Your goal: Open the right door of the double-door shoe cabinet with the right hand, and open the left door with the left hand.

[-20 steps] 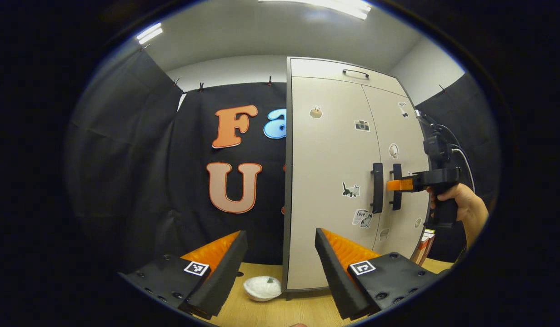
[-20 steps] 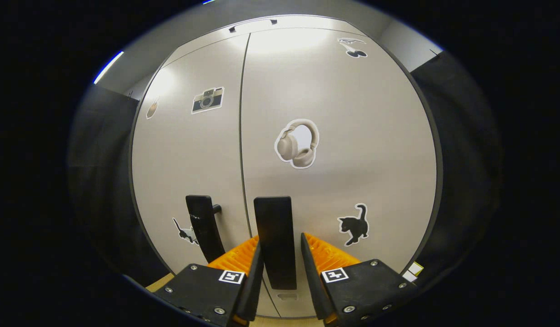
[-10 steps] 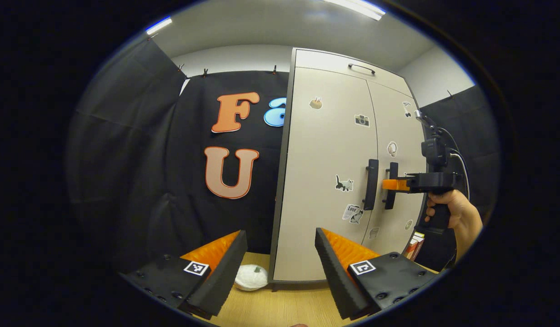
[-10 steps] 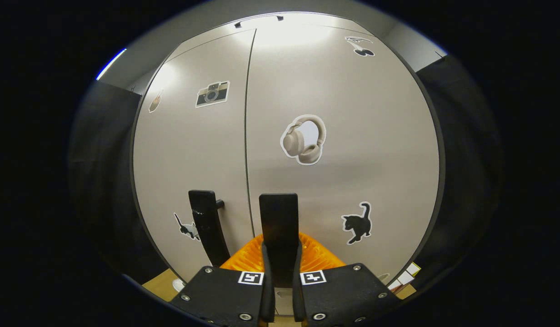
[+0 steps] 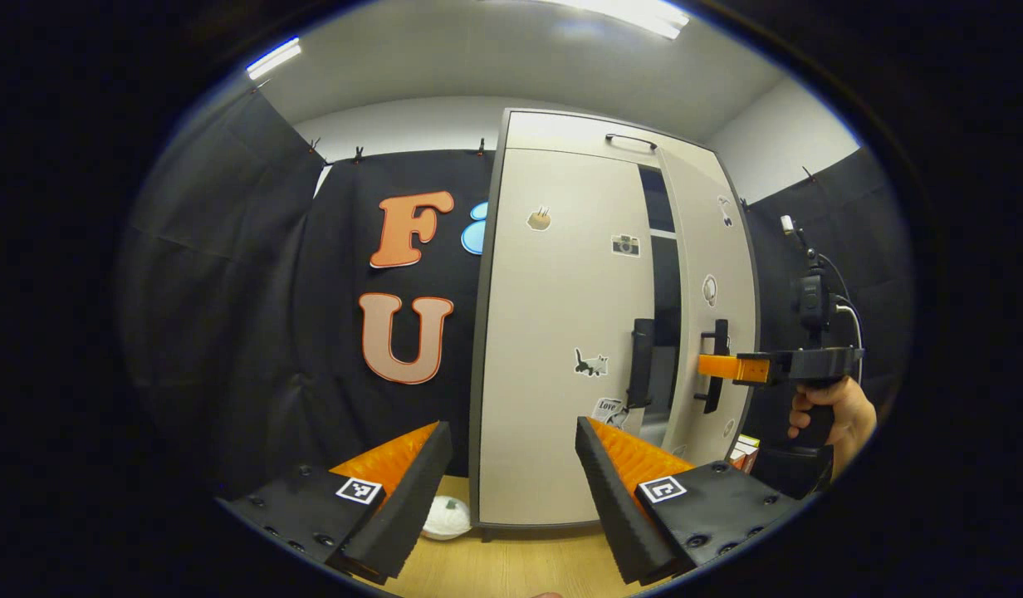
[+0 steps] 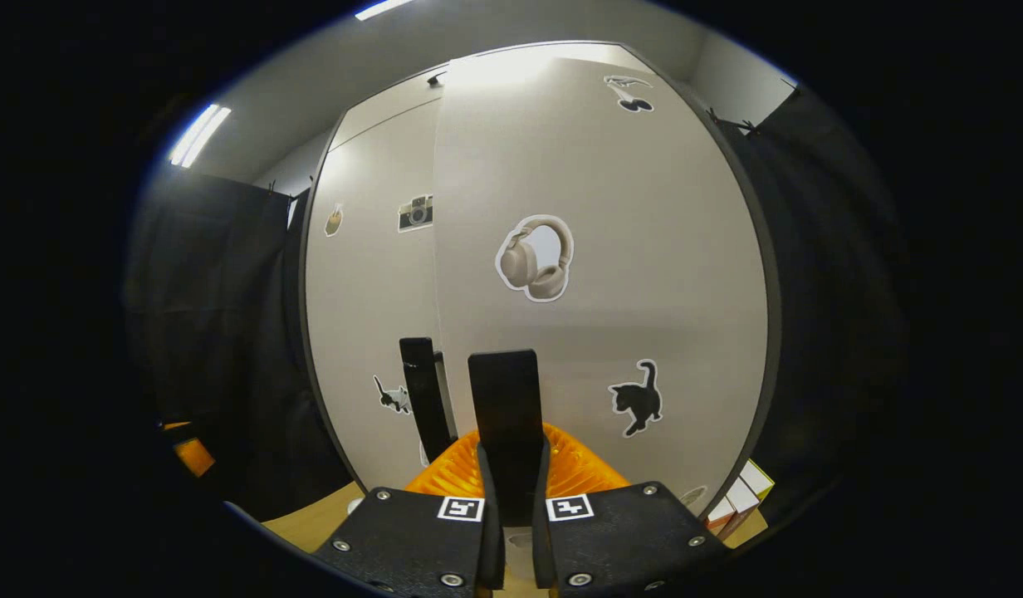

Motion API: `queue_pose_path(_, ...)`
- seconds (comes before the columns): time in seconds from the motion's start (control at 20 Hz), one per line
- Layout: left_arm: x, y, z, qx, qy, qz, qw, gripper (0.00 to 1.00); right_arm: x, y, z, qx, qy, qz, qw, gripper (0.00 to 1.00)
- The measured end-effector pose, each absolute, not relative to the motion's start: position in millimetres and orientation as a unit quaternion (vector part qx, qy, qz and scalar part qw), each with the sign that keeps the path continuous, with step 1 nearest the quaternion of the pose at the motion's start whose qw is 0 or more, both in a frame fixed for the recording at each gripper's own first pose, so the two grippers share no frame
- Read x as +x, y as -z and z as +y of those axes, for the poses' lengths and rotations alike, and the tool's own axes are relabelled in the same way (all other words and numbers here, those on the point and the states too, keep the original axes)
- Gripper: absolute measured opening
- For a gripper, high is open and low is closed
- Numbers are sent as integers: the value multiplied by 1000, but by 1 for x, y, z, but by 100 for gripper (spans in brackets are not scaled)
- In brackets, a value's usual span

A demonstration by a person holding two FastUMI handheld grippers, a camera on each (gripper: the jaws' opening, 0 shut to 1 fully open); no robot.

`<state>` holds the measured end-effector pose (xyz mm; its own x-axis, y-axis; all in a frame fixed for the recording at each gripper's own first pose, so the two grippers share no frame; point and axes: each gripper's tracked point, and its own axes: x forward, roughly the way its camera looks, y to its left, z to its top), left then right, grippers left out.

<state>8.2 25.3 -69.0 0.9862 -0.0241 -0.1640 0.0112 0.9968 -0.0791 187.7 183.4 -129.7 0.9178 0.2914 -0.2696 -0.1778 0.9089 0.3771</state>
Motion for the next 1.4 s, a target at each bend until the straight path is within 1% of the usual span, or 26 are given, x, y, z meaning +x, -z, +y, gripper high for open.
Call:
queue_pose_path(0.2, 19, 61, -4, -29, 22, 76, 996, 96, 171, 124, 173, 181, -145, 150, 961, 13)
queue_pose_path(0.4, 32, 55, -32, 1, 30, 54, 998, 96, 154, 119, 160, 189, -159, 138, 959, 13)
queue_pose_path(0.45, 37, 58, -40, 2, 34, 57, 998, 95, 150, 117, 156, 189, -161, 135, 959, 13)
queue_pose_path(0.5, 41, 62, -48, -1, 40, 63, 997, 97, 145, 115, 151, 188, -162, 131, 960, 13)
queue_pose_path(0.7, 66, 77, -78, -11, 63, 88, 994, 96, 133, 112, 134, 190, -175, 120, 959, 13)
queue_pose_path(0.85, 78, 84, -95, -9, 73, 98, 992, 96, 122, 112, 117, 179, -165, 113, 963, 13)
queue_pose_path(1.05, 94, 85, -107, 3, 72, 93, 993, 97, 115, 113, 96, 175, -151, 109, 967, 12)
queue_pose_path(1.25, 109, 95, -113, 7, 69, 102, 992, 96, 110, 113, 80, 163, -144, 110, 970, 12)
queue_pose_path(1.4, 126, 101, -119, -2, 73, 107, 992, 97, 105, 116, 56, 165, -121, 111, 972, 12)
